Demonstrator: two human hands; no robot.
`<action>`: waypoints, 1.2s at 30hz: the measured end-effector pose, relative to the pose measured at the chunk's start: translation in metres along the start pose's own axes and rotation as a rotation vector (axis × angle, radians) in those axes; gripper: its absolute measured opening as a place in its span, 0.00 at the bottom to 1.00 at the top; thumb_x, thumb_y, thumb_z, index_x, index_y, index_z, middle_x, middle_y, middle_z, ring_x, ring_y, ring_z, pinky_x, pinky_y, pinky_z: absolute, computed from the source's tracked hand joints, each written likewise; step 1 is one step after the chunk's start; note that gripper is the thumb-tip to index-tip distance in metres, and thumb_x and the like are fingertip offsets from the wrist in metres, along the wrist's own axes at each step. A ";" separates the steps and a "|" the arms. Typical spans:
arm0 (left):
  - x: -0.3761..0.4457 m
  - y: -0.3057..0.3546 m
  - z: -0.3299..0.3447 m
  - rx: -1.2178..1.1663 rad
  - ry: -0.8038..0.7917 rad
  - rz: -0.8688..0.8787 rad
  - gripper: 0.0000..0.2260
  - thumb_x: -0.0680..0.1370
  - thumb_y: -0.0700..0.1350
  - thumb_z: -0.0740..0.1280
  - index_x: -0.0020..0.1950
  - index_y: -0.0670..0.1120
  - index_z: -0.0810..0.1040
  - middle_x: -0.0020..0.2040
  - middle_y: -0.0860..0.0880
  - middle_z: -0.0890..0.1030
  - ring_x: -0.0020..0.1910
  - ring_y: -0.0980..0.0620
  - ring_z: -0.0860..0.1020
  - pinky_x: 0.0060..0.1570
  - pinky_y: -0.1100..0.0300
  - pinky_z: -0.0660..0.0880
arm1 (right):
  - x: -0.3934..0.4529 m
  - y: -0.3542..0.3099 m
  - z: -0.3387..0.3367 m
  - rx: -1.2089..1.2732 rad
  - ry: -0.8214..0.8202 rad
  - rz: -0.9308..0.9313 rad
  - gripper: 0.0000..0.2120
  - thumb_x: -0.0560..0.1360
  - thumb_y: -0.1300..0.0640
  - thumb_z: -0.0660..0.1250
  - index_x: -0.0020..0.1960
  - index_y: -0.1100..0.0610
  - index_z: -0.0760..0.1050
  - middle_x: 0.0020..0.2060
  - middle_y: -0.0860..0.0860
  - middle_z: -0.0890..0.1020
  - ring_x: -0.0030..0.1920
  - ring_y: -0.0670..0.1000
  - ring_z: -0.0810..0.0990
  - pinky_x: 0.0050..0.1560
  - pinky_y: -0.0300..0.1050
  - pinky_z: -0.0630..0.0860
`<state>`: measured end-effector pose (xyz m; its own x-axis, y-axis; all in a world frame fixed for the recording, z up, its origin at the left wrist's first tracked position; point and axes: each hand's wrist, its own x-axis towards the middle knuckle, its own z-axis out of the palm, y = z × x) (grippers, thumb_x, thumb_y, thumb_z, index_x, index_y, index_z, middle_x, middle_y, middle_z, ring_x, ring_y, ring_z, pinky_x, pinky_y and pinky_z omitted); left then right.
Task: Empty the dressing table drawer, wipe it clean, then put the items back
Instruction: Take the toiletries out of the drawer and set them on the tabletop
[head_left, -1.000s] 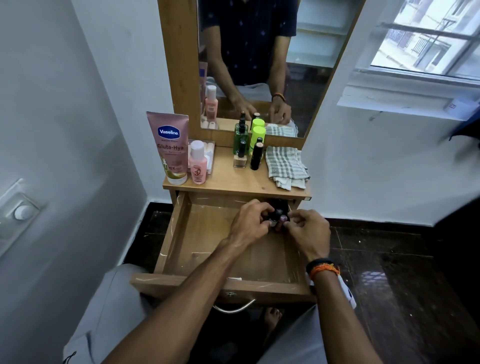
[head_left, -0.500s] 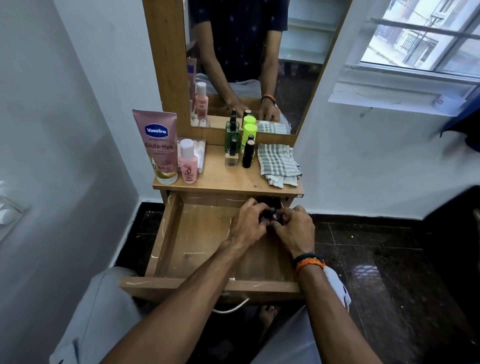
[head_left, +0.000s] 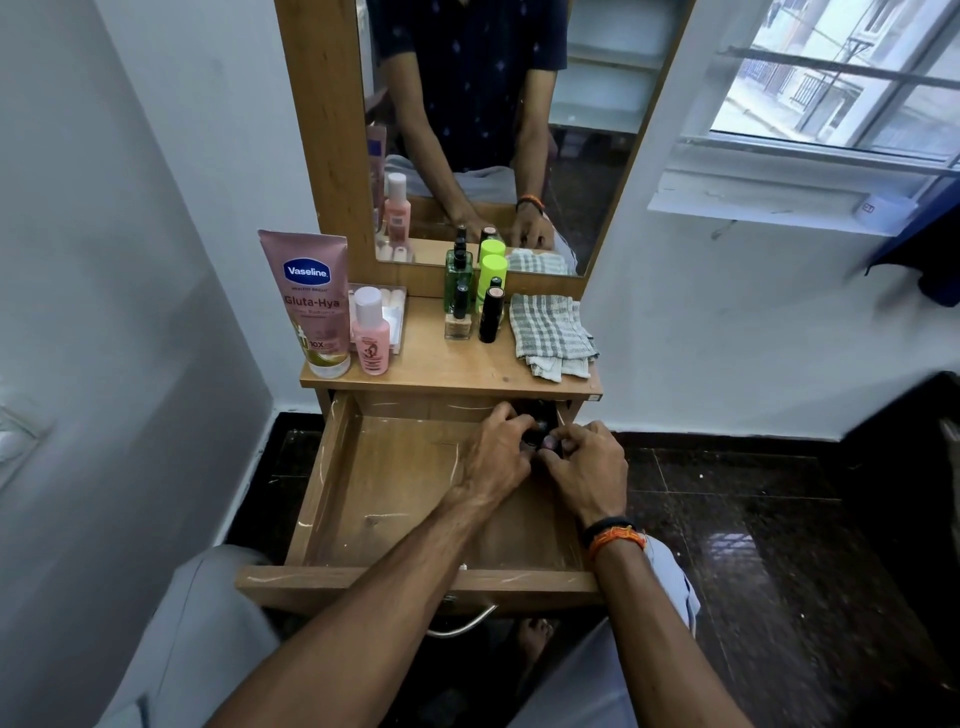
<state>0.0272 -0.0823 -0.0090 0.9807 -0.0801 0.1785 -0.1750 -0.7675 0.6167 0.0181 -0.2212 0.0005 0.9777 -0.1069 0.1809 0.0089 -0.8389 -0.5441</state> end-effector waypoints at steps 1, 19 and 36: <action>0.000 0.000 0.000 0.006 0.002 0.004 0.15 0.77 0.44 0.71 0.64 0.48 0.79 0.57 0.48 0.75 0.56 0.47 0.78 0.49 0.50 0.81 | 0.000 0.000 0.000 0.002 0.000 0.003 0.07 0.71 0.53 0.76 0.48 0.53 0.82 0.42 0.48 0.74 0.40 0.45 0.73 0.37 0.28 0.62; -0.006 -0.003 -0.006 0.030 0.007 -0.006 0.10 0.75 0.44 0.73 0.55 0.49 0.79 0.52 0.48 0.78 0.53 0.47 0.77 0.44 0.52 0.78 | -0.001 0.001 0.000 0.030 0.001 0.015 0.08 0.71 0.53 0.77 0.49 0.54 0.84 0.43 0.49 0.76 0.41 0.46 0.73 0.38 0.28 0.62; -0.012 -0.005 -0.061 -0.313 0.179 0.003 0.09 0.72 0.40 0.76 0.49 0.48 0.79 0.45 0.53 0.82 0.44 0.57 0.81 0.42 0.66 0.79 | -0.005 -0.030 -0.031 0.353 0.112 -0.029 0.09 0.68 0.54 0.80 0.44 0.51 0.82 0.39 0.42 0.83 0.39 0.41 0.81 0.42 0.37 0.80</action>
<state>0.0112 -0.0390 0.0326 0.9540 0.0518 0.2952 -0.2235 -0.5331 0.8160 0.0063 -0.2121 0.0418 0.9470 -0.1598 0.2785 0.1276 -0.6086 -0.7831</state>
